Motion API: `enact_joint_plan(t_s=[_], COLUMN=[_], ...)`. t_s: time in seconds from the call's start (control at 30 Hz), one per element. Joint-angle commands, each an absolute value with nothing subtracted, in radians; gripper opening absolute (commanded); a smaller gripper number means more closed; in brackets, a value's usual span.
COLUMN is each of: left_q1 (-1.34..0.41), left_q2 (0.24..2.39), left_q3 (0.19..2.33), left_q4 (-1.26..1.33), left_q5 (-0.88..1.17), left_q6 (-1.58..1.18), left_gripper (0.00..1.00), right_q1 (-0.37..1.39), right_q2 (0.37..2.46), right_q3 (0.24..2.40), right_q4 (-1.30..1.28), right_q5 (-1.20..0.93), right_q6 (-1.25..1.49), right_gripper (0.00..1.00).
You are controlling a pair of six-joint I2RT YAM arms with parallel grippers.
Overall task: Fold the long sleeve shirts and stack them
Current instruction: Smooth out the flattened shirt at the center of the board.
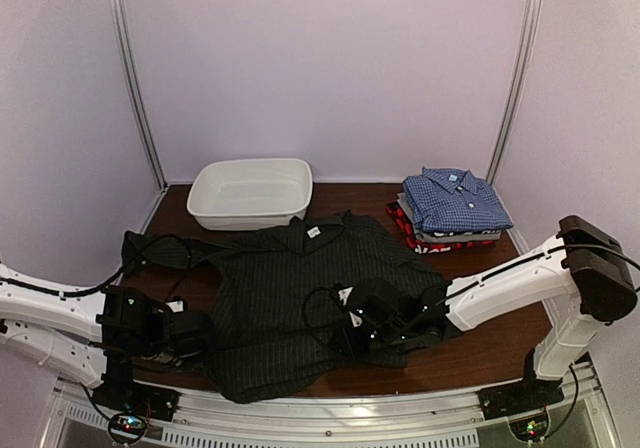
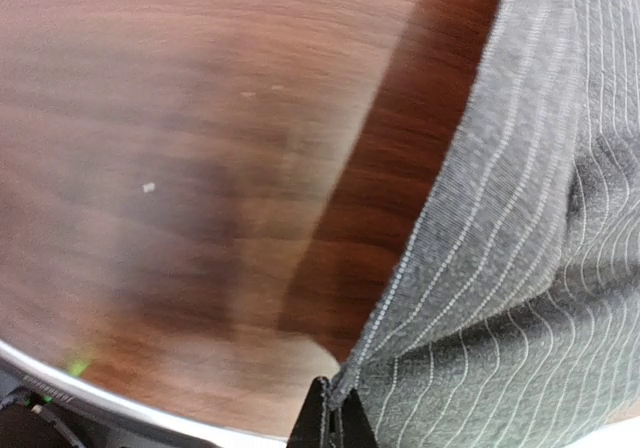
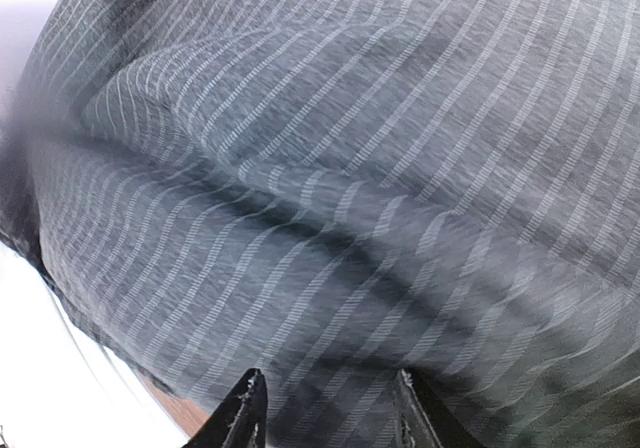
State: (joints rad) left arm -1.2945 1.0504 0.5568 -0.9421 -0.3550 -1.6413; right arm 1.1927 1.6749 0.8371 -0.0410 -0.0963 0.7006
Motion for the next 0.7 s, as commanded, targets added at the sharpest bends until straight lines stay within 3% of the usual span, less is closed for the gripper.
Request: enact_joint_plan(t_s=[0.0,0.03,0.07,0.23,0.4,0.67], left_q1=[-1.287,-1.288,-1.287,-1.287,-1.286,-1.228], left_q2=[0.987,0.976,0.964,0.908,0.870,1.204], left_q3=[0.555,0.560,0.567,0.613,0.706,0.914], left_q4=[-1.081,-1.096,-1.106,-1.216,-1.132,-0.846], left_q5=[-0.379,-0.385,-0.388,-0.408,-0.471,-0.401], left_q6=[-1.748,-1.751,-1.748,-1.782,-1.637,-1.271], left_gripper=[0.00,0.00,0.14,0.43,0.47,0.55], right_q1=[1.189,1.189,1.189,1.185,1.177,1.222], right_q2=[1.597,1.581,1.561,1.453,1.347,1.140], right_q3=[0.862,0.861,0.857,0.808,0.729,0.559], right_q4=[-0.124,-0.137,-0.155,-0.231,-0.295,-0.353], right_q5=[-0.065,-0.056,-0.047,-0.005,0.010,-0.069], right_q6=[0.672,0.671,0.669,0.679,0.712,0.822], right_gripper=[0.45,0.46,0.48,0.59,0.63,0.69])
